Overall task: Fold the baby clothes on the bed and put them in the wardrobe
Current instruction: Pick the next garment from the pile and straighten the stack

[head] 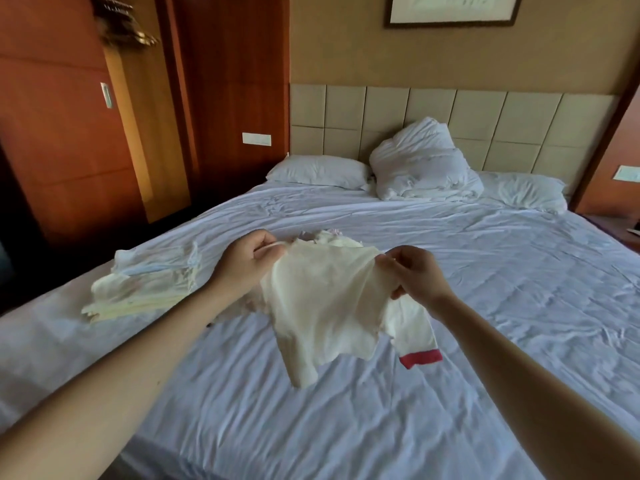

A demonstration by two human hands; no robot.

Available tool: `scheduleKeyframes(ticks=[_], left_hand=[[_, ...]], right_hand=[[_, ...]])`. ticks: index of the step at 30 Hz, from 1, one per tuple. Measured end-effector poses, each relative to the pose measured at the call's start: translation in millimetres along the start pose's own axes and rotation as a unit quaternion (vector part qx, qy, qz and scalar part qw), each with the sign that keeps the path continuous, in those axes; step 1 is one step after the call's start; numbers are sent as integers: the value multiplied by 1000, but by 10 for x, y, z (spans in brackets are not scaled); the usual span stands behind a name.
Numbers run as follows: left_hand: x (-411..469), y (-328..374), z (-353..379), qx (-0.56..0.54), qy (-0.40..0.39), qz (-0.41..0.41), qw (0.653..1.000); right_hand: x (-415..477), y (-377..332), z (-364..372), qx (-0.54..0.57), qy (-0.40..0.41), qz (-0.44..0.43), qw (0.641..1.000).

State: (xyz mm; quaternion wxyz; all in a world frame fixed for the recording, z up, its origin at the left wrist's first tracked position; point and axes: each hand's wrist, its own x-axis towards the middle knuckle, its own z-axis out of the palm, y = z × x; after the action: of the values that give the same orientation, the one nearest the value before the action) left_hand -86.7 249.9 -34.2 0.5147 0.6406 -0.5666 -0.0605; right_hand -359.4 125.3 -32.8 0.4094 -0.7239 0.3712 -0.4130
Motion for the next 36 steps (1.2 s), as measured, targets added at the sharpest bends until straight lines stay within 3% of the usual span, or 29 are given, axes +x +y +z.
scheduleKeyframes(ticks=[4,9,14,16,20,24,31,36], left_hand=[[-48,-135,-70,148,-48,-14,988],[-93,-291,-56,93,-73,0,993],[-43,-297,-74,14,-33,-42,998],[-33,-269,-70,-26,-6,-48,998],[-97,-326,6,77,-76,-51,993],[-47,-361,-42,12,35,-70,997],[12,-348,-56,-1,63,-100,993],[22,-369,-111,16,54,-100,993]], right_hand=[[42,136,-8,-108,-35,-6,993],[76,288,68,-224,-18,-72,972],[120,322,127,-135,-30,-24,990],[117,331,180,-91,0,-26,996],[74,386,278,-177,-57,-53,981],[160,337,285,-85,-1,2,996],[183,279,326,48,15,57,997],[96,234,267,36,-28,24,999]])
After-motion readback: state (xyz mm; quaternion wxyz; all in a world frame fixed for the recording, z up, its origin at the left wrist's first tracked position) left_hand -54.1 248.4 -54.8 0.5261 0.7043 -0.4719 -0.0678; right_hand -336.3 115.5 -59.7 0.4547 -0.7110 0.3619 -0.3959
